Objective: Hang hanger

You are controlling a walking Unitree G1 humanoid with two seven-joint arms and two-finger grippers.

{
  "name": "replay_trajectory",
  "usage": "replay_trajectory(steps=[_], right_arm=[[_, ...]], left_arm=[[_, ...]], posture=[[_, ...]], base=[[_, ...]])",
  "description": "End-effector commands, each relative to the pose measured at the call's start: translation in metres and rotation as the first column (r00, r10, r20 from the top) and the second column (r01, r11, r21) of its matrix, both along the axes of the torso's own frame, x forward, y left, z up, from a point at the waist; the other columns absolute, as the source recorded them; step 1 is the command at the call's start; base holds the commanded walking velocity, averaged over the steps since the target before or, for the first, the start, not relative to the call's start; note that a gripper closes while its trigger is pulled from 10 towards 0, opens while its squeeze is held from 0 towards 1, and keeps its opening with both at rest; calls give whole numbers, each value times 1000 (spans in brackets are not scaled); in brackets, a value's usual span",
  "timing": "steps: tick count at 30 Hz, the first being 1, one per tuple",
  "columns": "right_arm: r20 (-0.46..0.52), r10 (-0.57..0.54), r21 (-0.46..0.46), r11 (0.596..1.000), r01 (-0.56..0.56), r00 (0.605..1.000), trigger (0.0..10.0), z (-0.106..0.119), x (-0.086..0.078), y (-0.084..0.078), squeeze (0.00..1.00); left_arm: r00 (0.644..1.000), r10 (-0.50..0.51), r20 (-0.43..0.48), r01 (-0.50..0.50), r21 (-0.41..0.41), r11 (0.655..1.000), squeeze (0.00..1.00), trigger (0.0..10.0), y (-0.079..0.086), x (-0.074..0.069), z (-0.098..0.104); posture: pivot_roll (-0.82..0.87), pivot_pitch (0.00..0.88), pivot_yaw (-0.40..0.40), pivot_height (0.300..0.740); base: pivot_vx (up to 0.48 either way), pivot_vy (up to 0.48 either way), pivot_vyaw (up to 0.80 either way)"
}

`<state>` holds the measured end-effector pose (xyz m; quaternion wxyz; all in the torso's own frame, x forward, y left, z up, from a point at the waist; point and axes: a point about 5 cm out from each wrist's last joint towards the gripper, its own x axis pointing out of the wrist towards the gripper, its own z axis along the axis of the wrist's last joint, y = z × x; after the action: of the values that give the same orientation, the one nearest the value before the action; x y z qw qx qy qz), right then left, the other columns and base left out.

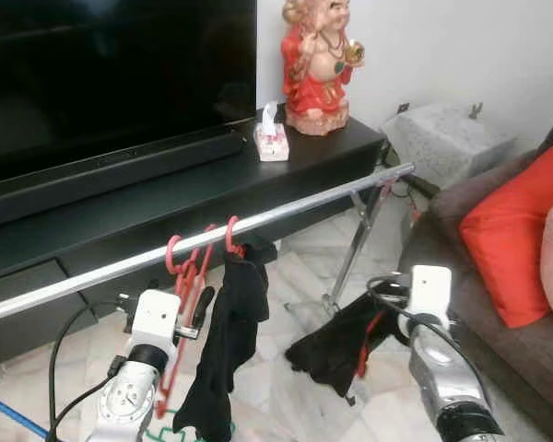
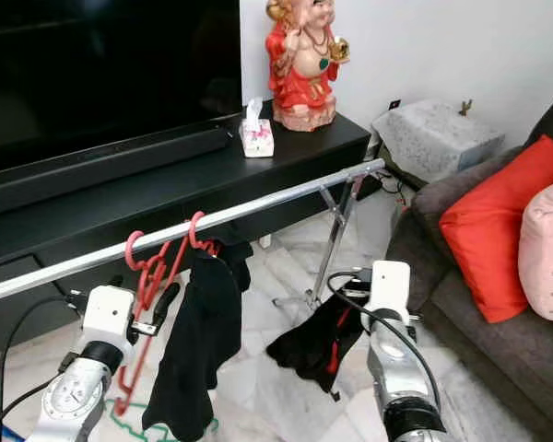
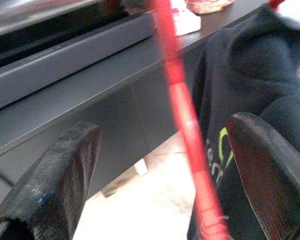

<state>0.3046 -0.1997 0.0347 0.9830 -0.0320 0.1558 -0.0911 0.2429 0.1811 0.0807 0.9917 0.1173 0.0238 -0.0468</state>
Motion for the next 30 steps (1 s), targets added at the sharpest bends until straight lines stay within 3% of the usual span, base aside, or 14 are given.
replay_trajectory(steps=[1, 28, 30], right_arm=[[28, -8, -6, 1000, 8, 1000, 10000, 7, 3, -4, 0], [28, -8, -5, 1000, 8, 1000, 10000, 7, 3, -3, 0], [32, -13, 14, 1000, 13, 999, 10000, 6, 4, 3, 0]], left_arm=[[1000, -7, -16, 6, -10, 1000, 0, 10000, -1, 1, -1], [1000, -5, -26, 5, -2, 1000, 0, 10000, 0, 3, -1], [997, 31, -68, -27, 69, 997, 0, 10000, -14, 66, 14]], posture=[[-34, 12, -41, 740], [-34, 17, -39, 740], [-48, 23, -2, 740]], base=[[0, 0, 0], [0, 0, 0], [0, 0, 0]])
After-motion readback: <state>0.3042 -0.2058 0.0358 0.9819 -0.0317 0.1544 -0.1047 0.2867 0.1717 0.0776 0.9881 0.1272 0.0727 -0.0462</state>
